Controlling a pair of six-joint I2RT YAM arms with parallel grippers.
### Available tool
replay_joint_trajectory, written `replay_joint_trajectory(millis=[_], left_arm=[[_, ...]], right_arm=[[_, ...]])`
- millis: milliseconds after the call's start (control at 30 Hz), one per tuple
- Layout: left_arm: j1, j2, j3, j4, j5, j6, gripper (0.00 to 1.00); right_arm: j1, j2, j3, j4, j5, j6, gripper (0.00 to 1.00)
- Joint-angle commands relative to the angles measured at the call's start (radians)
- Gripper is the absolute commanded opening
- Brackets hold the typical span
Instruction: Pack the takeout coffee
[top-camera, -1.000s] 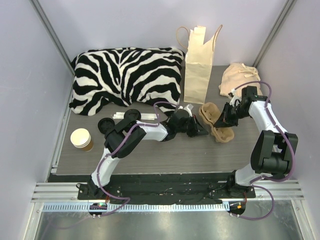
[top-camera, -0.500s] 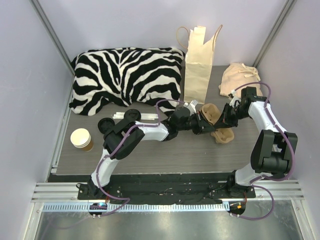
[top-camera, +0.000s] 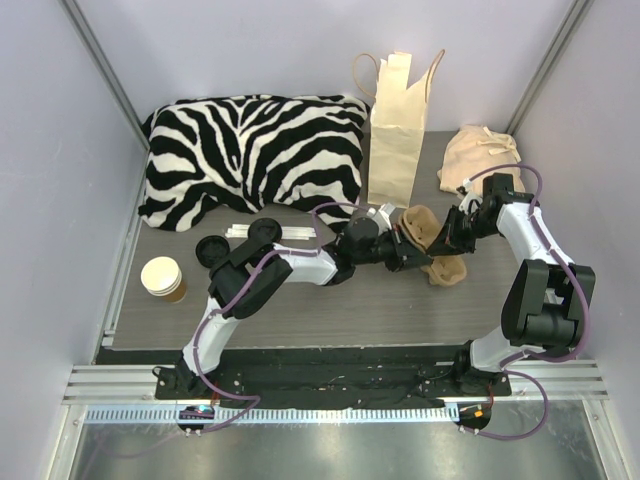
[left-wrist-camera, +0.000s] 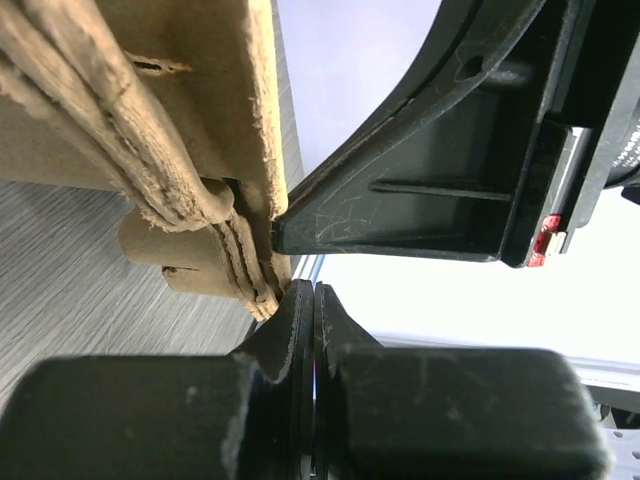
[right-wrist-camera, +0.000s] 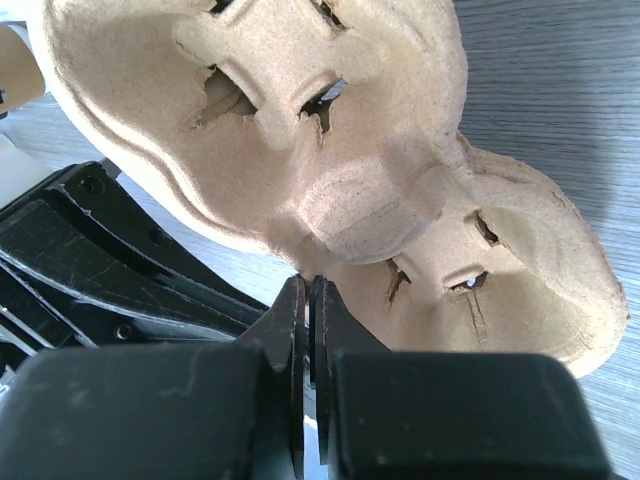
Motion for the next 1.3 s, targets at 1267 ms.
replay_joint_trajectory(millis=[1267], left_arm=[[-0.005, 0.052, -0.031, 0.066, -0.044, 0.038, 0.0]], right_arm=[[-0.013, -0.032, -0.01, 0.018, -0.106, 0.03, 0.01]])
